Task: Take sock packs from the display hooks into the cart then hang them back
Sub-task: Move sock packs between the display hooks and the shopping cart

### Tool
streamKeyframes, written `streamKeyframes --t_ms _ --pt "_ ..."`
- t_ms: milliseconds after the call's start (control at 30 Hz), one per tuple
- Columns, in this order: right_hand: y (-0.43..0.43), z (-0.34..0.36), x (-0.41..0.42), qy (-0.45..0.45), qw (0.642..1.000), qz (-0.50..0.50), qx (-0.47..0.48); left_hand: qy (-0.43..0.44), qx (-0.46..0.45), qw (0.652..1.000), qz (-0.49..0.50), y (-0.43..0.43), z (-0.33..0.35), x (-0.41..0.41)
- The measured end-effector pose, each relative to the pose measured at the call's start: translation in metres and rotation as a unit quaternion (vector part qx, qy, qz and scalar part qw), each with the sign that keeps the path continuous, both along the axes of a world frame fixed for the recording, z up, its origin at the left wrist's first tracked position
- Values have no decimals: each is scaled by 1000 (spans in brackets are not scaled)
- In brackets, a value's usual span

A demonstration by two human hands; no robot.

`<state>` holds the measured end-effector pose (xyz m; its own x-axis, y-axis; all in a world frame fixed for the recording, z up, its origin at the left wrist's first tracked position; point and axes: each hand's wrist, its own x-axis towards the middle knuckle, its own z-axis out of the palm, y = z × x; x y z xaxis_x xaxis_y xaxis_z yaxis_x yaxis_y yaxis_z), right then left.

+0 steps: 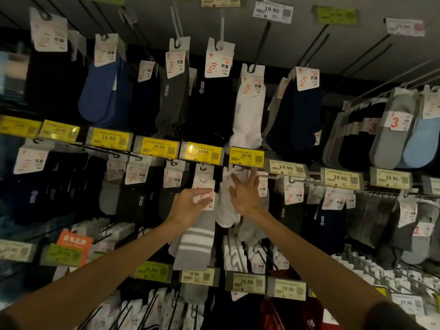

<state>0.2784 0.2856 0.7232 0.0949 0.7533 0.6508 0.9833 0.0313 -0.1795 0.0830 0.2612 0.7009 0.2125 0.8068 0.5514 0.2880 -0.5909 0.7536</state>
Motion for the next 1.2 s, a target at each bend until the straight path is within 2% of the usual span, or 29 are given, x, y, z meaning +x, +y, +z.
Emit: streamKeyframes --t_ms 200,367,567,700,767,833,900,967,1000,1067,1200 --pt "25 -24 8 -101 986 -96 -88 -79 -73 992 -61 4 -7 -31" --pt "50 -19 15 -148 967 -95 -186 -123 -96 984 -86 1 -8 -52" --pt "67 8 17 -130 939 -74 -308 -192 -147 963 -122 -4 -6 -73" --pt "51 10 7 -98 943 -35 -316 -225 -174 949 -135 -8 -5 -80" --pt "30 0 -7 -27 967 34 -253 -243 -195 941 -135 -12 -6 -79" --pt "-3 -14 -32 130 970 127 -161 -253 -217 934 -126 -18 -7 -77" --pt "-41 -23 -57 315 919 211 -112 -246 -236 932 -124 -26 -8 -73" --pt "-73 -29 -72 440 849 267 -119 -235 -257 926 -147 -37 -12 -69" --pt "-88 -32 -77 470 825 287 -125 -227 -263 924 -162 -42 -15 -66" --pt "-113 -42 -83 505 800 300 -124 -203 -265 922 -195 -53 -23 -60" --pt "-145 -72 -82 532 787 301 -85 -179 -270 920 -220 -74 -45 -45"
